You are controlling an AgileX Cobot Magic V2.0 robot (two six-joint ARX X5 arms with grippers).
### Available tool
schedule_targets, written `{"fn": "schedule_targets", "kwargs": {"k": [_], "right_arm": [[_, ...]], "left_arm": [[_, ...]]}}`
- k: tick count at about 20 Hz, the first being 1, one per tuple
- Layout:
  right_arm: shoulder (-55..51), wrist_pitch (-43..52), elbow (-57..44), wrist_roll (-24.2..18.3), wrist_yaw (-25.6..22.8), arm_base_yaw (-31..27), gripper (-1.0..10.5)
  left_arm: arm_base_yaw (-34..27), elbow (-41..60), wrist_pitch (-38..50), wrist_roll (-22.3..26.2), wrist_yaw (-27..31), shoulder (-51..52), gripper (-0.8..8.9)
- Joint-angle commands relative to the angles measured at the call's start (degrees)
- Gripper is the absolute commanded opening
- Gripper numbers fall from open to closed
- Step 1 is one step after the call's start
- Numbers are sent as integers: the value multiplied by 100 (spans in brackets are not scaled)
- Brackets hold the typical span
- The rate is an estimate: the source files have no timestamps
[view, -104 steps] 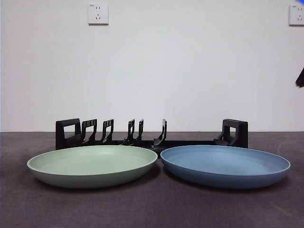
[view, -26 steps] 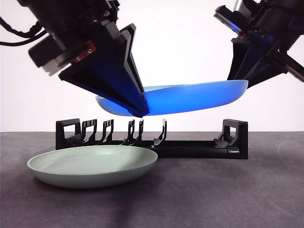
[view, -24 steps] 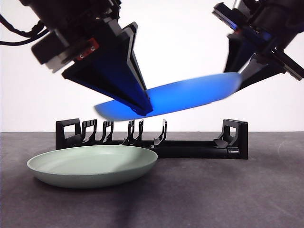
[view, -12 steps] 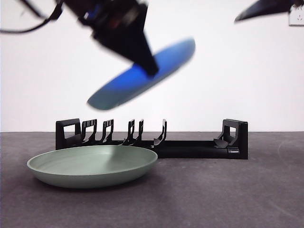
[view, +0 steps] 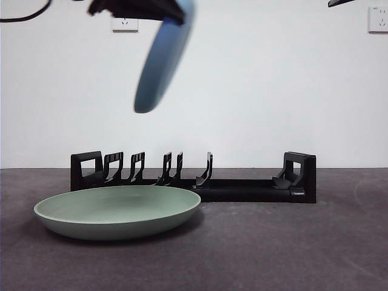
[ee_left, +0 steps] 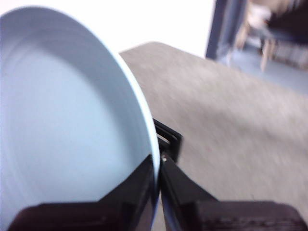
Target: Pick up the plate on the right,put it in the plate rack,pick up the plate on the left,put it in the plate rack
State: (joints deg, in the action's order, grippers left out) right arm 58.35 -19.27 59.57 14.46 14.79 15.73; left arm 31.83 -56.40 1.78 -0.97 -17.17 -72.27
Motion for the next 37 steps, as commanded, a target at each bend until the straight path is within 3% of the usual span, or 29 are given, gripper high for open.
{"fn": "schedule_targets", "kwargs": {"k": [1,5,12,28,37], "right_arm": [[17,22,17,-107,-20,0,375],[17,24,17,-107,-17,0,375],[17,26,17,-107,-20,0,374],[17,22,17,-107,-20,0,374],[17,17,17,-107,-17,2,374]], "left_arm": [[-546,9,308,-601,-450,2,-9],[-1180,9,721,-1062,-1281,-103,-9],[-1814,9,1287,-1602,-2212,-785,-9],[-1961,9,1182,-1526,-2181,-1764,-9],[-1945,9,763,-1224,-1641,-1799,10]]}}
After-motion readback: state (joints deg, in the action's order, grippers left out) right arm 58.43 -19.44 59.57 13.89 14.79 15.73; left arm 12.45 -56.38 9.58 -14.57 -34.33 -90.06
